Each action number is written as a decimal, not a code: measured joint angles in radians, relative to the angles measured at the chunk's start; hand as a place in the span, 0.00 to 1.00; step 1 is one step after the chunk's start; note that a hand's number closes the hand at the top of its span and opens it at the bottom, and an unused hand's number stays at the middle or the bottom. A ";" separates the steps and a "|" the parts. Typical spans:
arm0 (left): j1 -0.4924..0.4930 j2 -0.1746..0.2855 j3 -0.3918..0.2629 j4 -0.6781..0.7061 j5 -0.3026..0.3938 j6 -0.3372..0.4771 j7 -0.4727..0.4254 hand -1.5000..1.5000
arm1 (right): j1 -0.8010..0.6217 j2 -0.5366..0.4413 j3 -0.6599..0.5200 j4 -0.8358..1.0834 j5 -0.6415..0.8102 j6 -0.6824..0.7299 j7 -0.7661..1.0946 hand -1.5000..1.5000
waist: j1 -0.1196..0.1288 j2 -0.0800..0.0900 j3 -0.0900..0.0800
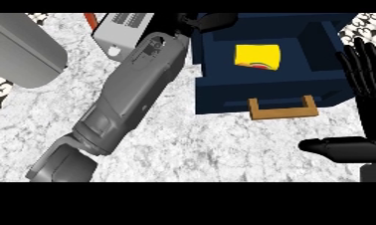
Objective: Pick up the cup, place it into the drawer and close the drawer
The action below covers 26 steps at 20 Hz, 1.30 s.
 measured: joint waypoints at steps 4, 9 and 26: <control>-0.017 0.000 -0.093 0.038 0.067 0.041 0.004 1.00 | 0.004 0.000 0.010 -0.009 -0.001 0.008 0.007 0.00 | -0.012 0.001 0.000; -0.029 0.000 -0.211 0.075 0.094 0.087 0.040 0.00 | -0.023 -0.003 0.013 0.029 0.006 0.010 -0.002 0.00 | -0.017 0.004 0.001; -0.001 0.000 -0.448 0.034 0.180 0.233 0.043 0.00 | -0.020 0.005 0.007 0.001 -0.104 0.067 0.005 0.00 | -0.032 0.006 0.000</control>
